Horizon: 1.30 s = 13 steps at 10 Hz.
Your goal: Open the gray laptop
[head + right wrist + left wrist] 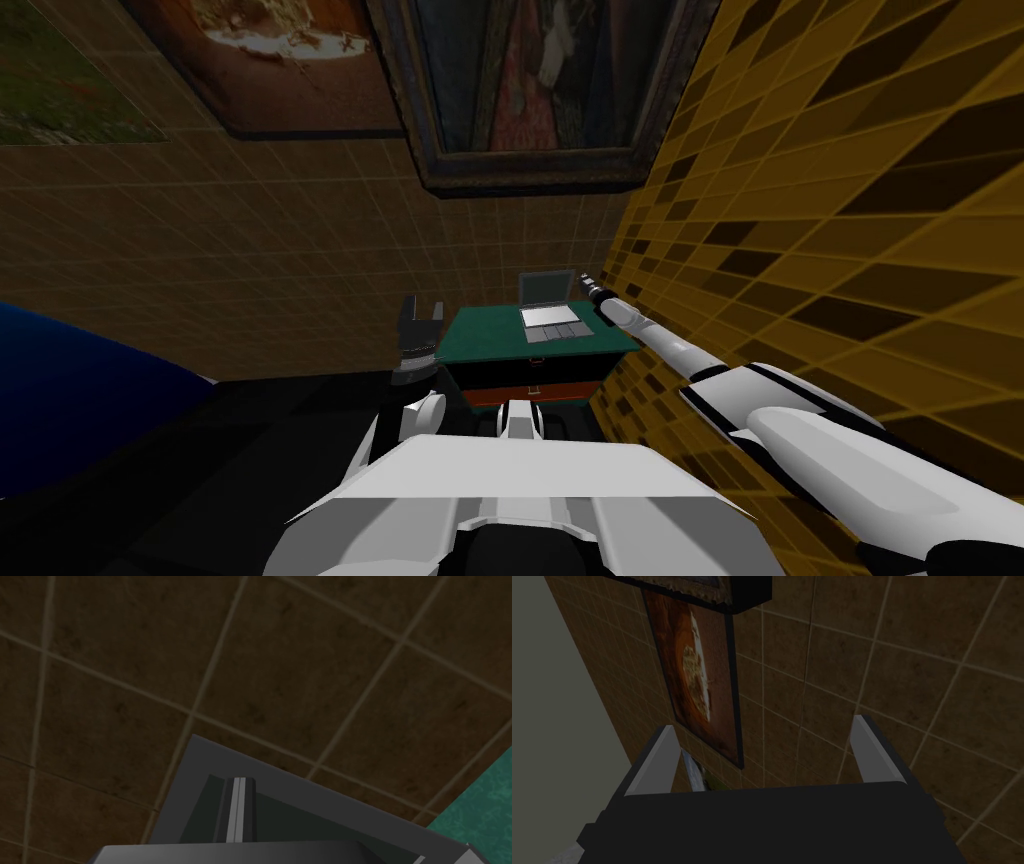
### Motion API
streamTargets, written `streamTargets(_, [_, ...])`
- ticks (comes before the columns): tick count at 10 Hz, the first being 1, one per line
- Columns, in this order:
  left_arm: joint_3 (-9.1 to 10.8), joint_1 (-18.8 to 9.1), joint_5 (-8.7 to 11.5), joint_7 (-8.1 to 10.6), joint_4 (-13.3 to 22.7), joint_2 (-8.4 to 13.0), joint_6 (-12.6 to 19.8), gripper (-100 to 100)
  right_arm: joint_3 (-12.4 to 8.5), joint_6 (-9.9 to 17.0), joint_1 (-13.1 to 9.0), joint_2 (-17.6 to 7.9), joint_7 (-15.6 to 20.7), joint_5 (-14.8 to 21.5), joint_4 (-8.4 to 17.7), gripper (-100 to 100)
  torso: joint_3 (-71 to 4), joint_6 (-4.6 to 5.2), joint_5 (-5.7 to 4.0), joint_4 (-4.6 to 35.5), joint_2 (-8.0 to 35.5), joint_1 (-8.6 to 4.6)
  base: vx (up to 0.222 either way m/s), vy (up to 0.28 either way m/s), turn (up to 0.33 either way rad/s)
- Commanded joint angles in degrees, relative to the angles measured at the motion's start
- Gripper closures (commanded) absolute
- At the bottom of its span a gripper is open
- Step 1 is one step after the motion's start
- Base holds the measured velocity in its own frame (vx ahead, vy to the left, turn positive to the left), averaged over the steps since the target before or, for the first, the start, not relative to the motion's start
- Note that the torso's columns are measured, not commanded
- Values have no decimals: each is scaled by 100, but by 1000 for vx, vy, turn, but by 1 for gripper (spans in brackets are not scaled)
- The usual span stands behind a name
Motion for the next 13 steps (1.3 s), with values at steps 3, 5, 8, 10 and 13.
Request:
streamTargets(3, [-2,-1,0,0,0,-2,0,0,-47,-272,-115,30,-77,-403,165,-100,0,-1,20,1,0,64,-81,153,34])
streamTargets(5, [-2,-1,0,0,0,-3,0,0,-65,-425,-190,48,-160,-670,285,-100,-12,0,12,-5,-20,37,-92,204,25])
streamTargets(8, [-2,-1,0,0,0,-2,0,0,-88,-595,-275,69,-256,-898,420,-100,-19,2,3,-9,-32,14,-67,168,22])
streamTargets(10, [0,0,0,0,0,0,0,0,-101,-684,-319,79,-306,-1129,490,-100,-20,4,-4,-9,-33,-18,-19,61,13])
streamTargets(13, [-2,-1,0,0,0,-2,0,0,-143,-954,-459,110,-456,-1602,695,-100,-2,-1,17,-1,-4,53,-69,191,28])
